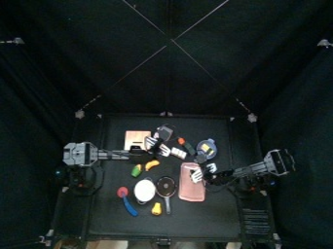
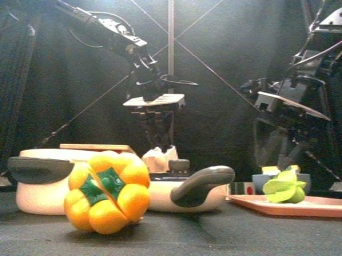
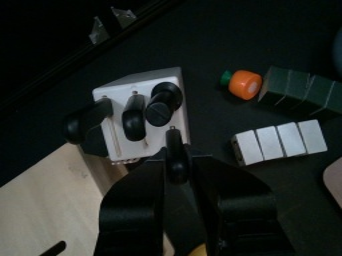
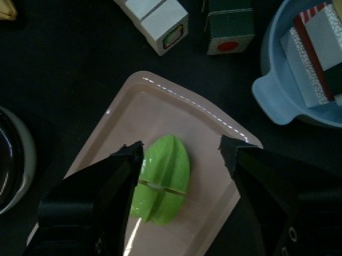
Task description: Pull out pairing knife
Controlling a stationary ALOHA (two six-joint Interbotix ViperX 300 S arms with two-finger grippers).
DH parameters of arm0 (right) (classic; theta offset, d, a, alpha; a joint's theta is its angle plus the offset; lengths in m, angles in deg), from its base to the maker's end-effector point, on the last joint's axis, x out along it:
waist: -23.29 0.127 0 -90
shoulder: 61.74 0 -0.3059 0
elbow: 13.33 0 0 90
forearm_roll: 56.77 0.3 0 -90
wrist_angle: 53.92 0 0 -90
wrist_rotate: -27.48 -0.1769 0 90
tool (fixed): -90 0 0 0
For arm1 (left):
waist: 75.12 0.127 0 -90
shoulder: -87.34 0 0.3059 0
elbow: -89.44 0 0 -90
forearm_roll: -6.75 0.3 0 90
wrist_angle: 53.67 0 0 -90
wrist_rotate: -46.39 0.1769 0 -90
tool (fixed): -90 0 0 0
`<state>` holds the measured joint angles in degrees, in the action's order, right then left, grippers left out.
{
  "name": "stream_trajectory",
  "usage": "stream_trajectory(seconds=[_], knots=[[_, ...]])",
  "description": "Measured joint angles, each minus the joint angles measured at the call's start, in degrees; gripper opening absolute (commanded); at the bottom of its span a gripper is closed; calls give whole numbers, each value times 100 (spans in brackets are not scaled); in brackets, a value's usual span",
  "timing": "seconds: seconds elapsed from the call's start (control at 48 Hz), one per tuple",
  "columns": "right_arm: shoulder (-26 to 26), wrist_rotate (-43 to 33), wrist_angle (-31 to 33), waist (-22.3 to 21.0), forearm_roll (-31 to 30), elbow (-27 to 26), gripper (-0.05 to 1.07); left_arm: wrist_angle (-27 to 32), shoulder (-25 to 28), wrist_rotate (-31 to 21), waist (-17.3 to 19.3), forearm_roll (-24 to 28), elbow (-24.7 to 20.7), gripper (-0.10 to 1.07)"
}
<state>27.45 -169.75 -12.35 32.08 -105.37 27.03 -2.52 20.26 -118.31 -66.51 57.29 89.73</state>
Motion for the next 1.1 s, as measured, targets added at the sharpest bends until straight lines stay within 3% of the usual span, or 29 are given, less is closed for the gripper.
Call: stream_trajectory(seconds=[0.542,1.104], knots=[[0,0,-9,9,0,35,94,123,-114,53,-62,9,0,57],[0,0,-79,0,0,26,94,457,-519,158,-413,62,0,57]])
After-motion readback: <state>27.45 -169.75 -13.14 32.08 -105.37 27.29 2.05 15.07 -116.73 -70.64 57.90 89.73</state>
